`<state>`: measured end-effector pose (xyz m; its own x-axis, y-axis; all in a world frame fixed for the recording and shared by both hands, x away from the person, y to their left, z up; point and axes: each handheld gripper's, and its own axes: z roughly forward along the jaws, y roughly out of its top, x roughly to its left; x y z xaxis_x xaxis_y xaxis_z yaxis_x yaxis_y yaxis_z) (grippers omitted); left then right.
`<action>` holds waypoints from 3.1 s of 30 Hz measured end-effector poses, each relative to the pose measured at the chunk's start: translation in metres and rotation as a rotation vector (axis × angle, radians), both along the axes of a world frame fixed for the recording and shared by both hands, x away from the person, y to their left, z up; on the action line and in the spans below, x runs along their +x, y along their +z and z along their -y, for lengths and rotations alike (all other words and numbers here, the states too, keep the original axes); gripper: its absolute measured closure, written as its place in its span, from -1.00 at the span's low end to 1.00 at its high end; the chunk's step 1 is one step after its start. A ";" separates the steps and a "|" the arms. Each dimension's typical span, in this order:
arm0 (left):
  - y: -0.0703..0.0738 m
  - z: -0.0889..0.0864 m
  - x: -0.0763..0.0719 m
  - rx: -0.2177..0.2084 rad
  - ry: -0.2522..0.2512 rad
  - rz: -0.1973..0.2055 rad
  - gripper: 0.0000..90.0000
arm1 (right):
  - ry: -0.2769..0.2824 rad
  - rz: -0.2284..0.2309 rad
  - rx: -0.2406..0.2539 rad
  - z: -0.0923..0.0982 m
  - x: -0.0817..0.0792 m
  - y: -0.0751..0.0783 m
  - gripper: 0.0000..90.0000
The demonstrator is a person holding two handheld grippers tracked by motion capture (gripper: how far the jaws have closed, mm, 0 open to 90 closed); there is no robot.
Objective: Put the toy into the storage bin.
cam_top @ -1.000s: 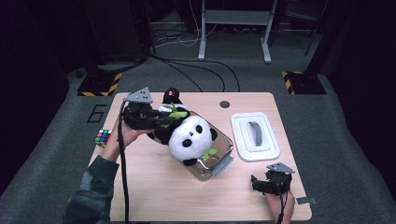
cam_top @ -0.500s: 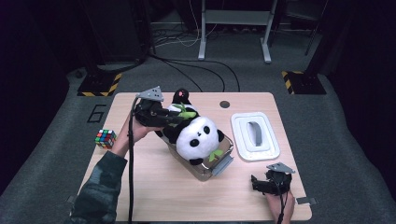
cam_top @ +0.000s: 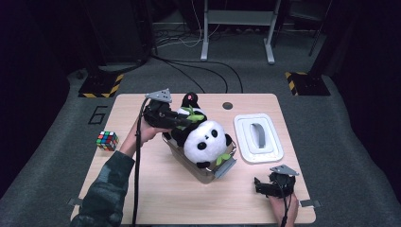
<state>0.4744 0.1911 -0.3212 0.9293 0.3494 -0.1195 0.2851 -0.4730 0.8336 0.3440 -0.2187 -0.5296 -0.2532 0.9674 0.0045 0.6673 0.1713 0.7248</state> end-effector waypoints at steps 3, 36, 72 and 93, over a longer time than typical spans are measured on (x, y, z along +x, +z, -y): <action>-0.004 0.003 0.002 0.000 -0.005 -0.004 0.66 | 0.000 0.000 0.000 0.000 0.000 0.000 -0.94; -0.033 0.017 0.012 0.078 0.055 -0.040 0.57 | 0.000 0.001 -0.001 0.000 0.000 0.000 -0.94; -0.063 0.072 -0.002 0.229 0.151 -0.061 -0.48 | 0.003 0.002 0.000 0.000 0.000 0.000 -0.93; -0.039 0.045 0.008 0.135 0.304 0.048 -0.15 | 0.003 0.002 0.001 0.000 0.000 0.000 -0.93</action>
<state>0.4822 0.1459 -0.3606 0.7834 0.6214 -0.0120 0.3923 -0.4794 0.7851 0.3439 -0.2185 -0.5296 -0.2563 0.9666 0.0045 0.6655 0.1731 0.7261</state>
